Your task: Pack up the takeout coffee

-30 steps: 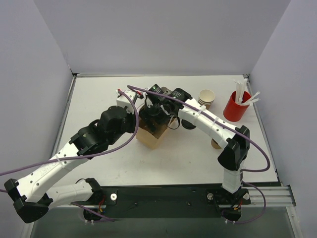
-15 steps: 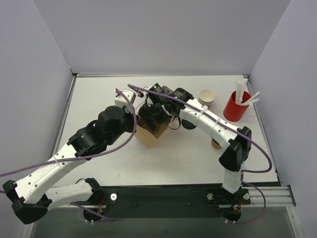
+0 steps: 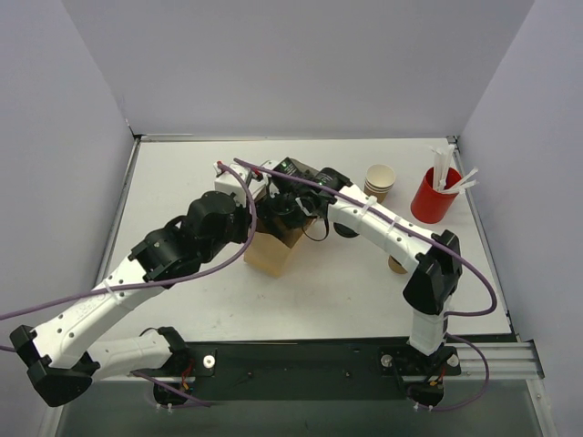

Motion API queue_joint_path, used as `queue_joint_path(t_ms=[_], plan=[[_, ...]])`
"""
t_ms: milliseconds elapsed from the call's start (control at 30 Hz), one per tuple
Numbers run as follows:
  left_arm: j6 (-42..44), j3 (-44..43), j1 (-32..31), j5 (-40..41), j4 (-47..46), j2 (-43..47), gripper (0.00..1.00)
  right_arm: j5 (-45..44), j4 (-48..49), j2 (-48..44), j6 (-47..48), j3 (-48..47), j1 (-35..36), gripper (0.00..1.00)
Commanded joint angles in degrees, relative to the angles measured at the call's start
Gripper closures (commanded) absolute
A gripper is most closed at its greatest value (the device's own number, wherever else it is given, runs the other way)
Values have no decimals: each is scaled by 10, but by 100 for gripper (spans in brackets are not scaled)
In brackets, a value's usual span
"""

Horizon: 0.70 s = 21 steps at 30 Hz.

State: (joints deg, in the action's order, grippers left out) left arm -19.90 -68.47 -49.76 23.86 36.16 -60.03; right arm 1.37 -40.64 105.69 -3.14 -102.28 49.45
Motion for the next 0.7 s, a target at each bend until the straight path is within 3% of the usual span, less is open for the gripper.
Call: queue_joint_path(t_ms=[0, 267, 667], plan=[[-34, -40, 12, 3, 71, -30, 100, 31, 56, -47, 1, 19, -1, 10], [-60, -34, 70, -18, 102, -33, 100, 22, 54, -47, -11, 42, -24, 7], [-7, -11, 49, -108, 5, 2, 100, -9, 43, -34, 7, 8, 2, 7]])
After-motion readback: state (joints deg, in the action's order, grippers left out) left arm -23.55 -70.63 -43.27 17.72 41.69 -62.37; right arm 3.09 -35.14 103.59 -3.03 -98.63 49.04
